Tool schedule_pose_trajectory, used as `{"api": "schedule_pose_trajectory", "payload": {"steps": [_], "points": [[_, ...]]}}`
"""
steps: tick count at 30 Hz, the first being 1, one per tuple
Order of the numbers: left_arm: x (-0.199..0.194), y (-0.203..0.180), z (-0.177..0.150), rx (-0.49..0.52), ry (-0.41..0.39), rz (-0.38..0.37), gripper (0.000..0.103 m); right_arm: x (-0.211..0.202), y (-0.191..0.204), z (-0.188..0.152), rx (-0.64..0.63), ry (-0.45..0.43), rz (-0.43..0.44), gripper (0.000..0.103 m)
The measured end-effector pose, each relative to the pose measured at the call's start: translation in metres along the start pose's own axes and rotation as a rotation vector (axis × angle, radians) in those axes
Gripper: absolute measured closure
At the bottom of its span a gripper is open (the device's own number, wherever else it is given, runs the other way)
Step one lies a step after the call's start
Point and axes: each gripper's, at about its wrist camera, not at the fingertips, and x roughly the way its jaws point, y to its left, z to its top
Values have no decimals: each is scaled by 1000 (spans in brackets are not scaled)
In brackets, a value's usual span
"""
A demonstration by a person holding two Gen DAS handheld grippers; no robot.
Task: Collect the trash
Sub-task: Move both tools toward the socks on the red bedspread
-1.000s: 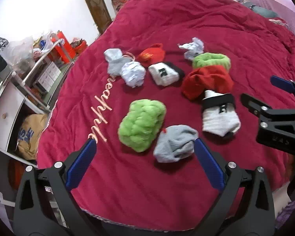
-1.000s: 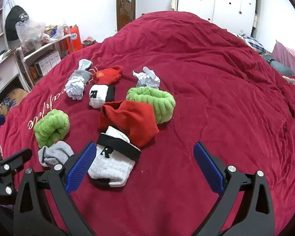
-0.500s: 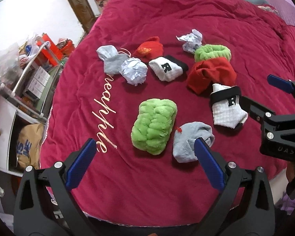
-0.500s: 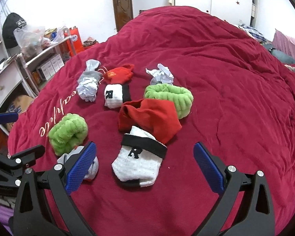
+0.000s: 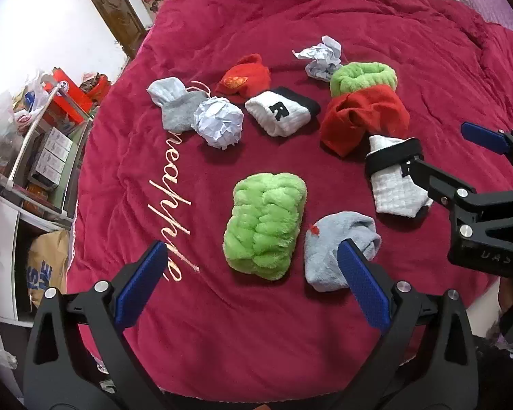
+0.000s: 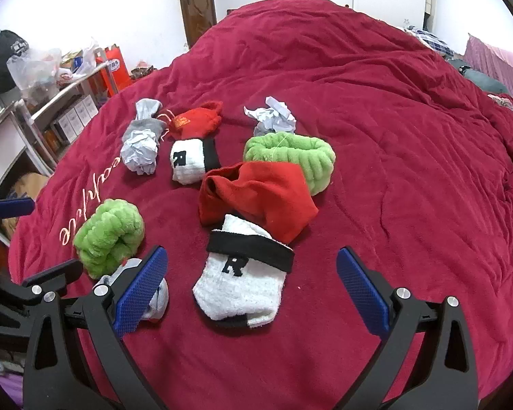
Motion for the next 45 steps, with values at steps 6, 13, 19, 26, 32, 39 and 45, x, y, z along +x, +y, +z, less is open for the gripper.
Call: {"api": "schedule_pose_trajectory", "payload": {"steps": [6, 13, 19, 26, 32, 39, 45], "points": [[6, 3, 4, 6, 11, -13, 6, 6, 0, 1, -1, 9, -14, 8], [11, 3, 7, 32, 25, -22, 6, 7, 2, 2, -7, 11, -15, 8], [18, 7, 8, 50, 44, -28, 6, 6, 9, -4, -35, 19, -21, 8], [28, 6, 13, 60, 59, -51, 6, 10, 11, -11, -35, 37, -44, 8], [35, 3, 19, 75, 76, -57, 6, 13, 9, -10, -30, 46, -52, 8], [42, 0, 24, 85, 94, -63, 6, 17, 5, -9, -17, 55, -51, 8], [47, 0, 24, 90, 108, -70, 6, 18, 3, -10, -14, 60, -49, 8]]}}
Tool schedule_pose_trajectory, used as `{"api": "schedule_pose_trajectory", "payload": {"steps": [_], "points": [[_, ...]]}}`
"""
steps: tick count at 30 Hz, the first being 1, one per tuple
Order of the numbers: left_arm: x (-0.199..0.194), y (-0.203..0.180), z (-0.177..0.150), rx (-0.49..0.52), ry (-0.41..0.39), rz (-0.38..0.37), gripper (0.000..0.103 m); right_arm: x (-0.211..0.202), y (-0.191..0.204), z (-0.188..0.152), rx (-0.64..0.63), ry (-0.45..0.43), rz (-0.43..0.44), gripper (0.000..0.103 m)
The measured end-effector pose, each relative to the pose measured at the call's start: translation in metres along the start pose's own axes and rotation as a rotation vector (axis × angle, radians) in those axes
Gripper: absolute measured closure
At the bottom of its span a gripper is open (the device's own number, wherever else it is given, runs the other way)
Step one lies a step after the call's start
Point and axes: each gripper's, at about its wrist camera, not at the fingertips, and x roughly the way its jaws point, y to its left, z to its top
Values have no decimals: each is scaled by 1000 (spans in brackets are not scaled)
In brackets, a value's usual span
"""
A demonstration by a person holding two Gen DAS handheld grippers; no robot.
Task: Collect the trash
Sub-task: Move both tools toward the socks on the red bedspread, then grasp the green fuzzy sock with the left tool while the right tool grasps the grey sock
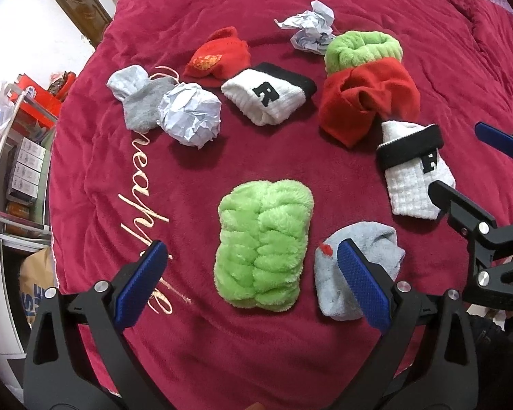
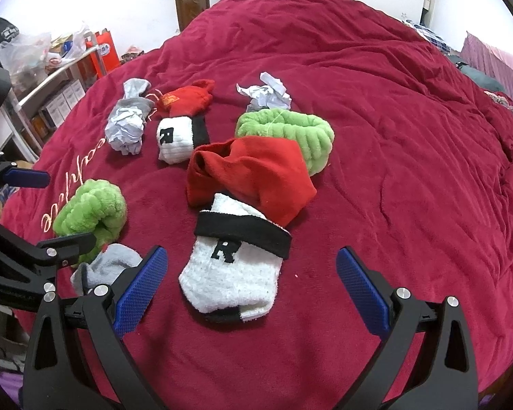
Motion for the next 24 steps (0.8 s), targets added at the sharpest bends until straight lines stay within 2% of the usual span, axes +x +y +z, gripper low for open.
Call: {"api": "schedule_pose_trajectory", "payload": {"steps": [12, 17, 24], "points": [[6, 6, 3, 21, -5, -30, 6, -6, 21, -15, -53, 15, 3, 8], [12, 9, 5, 48, -2, -45, 6, -3, 27, -20, -15, 45, 24, 8], [26, 15, 6, 75, 20, -66, 6, -4, 44, -26, -13, 41, 22, 8]]}}
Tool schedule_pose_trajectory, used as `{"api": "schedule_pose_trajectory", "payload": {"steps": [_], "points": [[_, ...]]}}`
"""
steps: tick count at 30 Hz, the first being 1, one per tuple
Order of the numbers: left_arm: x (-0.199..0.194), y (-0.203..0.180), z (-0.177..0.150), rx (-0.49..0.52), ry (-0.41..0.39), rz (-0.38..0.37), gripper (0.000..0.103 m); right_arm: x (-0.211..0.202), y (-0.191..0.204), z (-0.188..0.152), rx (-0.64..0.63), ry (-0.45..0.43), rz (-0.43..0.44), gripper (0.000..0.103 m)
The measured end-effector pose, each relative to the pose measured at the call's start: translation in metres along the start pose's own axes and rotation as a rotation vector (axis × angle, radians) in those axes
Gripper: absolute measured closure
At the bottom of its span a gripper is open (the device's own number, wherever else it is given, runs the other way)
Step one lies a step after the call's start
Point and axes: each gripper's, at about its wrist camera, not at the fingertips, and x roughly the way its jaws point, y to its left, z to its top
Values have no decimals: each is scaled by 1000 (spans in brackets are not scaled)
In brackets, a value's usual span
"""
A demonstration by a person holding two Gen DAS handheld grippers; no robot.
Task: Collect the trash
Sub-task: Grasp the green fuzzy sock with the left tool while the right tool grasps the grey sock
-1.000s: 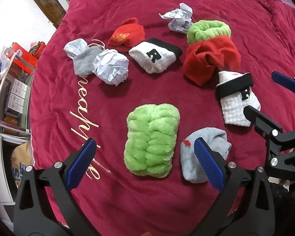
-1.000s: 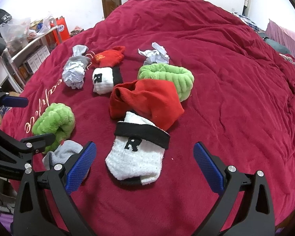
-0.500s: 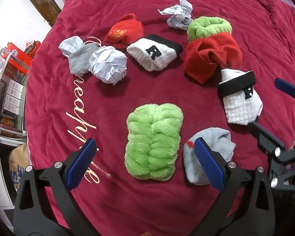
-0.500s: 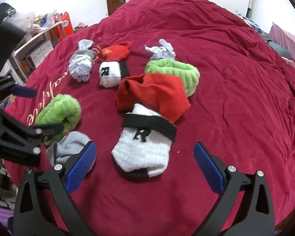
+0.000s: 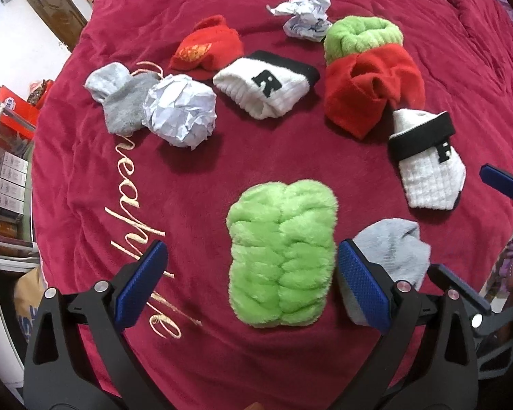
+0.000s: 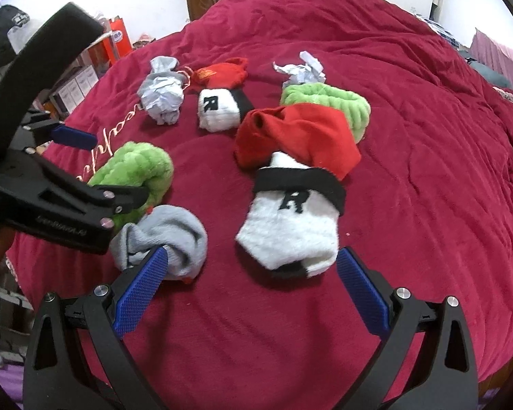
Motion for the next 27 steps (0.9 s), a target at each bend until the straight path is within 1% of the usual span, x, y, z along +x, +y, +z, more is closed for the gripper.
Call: {"api": "schedule_pose_trajectory", "payload": {"steps": [6, 11, 13, 14, 15, 16, 17, 19, 21, 24, 27], "points": [[11, 6, 1, 2, 17, -5, 6, 6, 5, -3, 20, 24, 23, 8], [24, 6, 7, 10, 38, -29, 6, 8, 16, -8, 10, 42, 51, 8], [28, 8, 8, 0, 20, -45, 7, 10, 20, -9, 9, 43, 68, 8], [28, 12, 7, -12, 0, -74, 19, 12, 22, -9, 9, 44, 81, 8], [28, 14, 6, -17, -4, -116, 42, 13, 25, -8, 6, 43, 92, 8], [28, 18, 4, -27, 1, -179, 52, 14, 28, -7, 0, 42, 100, 8], [26, 22, 3, -46, 1, -221, 55, 15, 31, -5, -2, 41, 111, 8], [25, 25, 2, -49, -13, -201, 56, 16, 35, -2, -10, 38, 130, 8], [27, 29, 0, -63, -16, -223, 56, 19, 41, 3, -26, 36, 148, 8], [30, 43, -3, -108, -16, -256, 56, 24, 48, 9, -55, 39, 180, 8], [34, 55, -7, -141, -14, -268, 56, 37, 55, 14, -84, 62, 208, 9]]}}
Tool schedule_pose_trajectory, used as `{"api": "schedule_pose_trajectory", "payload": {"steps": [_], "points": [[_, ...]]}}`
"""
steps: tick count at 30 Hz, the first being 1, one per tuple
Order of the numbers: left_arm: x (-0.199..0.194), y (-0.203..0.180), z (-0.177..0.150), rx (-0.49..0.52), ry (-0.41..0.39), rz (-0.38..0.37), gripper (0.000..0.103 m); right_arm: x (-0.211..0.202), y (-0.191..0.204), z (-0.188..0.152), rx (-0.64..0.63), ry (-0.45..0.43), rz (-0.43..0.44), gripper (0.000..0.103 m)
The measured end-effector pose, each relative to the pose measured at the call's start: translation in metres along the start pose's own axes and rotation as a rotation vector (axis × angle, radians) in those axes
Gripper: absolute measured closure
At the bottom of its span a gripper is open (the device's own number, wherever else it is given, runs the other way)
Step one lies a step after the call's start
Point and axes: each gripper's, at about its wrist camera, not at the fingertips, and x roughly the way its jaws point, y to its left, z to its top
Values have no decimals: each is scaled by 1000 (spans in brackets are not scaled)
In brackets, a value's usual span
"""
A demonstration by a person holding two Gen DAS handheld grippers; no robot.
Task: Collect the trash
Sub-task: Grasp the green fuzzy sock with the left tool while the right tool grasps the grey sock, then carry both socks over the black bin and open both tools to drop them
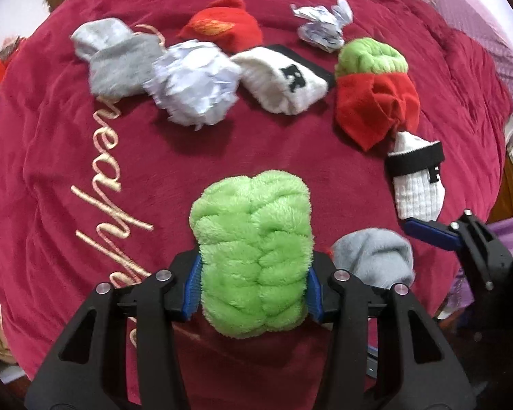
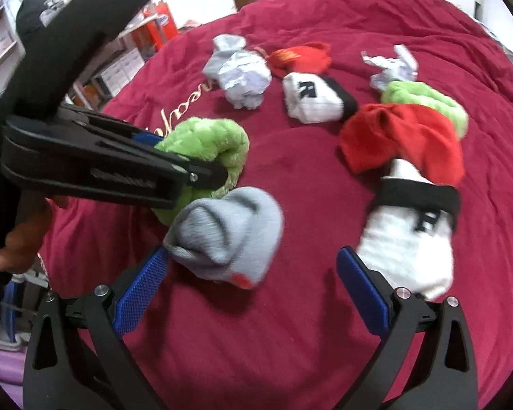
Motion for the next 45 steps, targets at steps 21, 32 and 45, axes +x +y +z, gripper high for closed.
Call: {"api": "schedule_pose_trajectory", "payload": {"steps": [21, 32, 45], "points": [[-38, -5, -47, -95, -36, 106, 56, -23, -3, 14, -191, 46, 39, 63], [-72, -22, -107, -219, -63, 221, 55, -32, 24, 3, -287, 63, 81, 63], [-96, -27, -182, -388, -80, 330, 55, -30, 76, -20, -399, 111, 141, 62]]}}
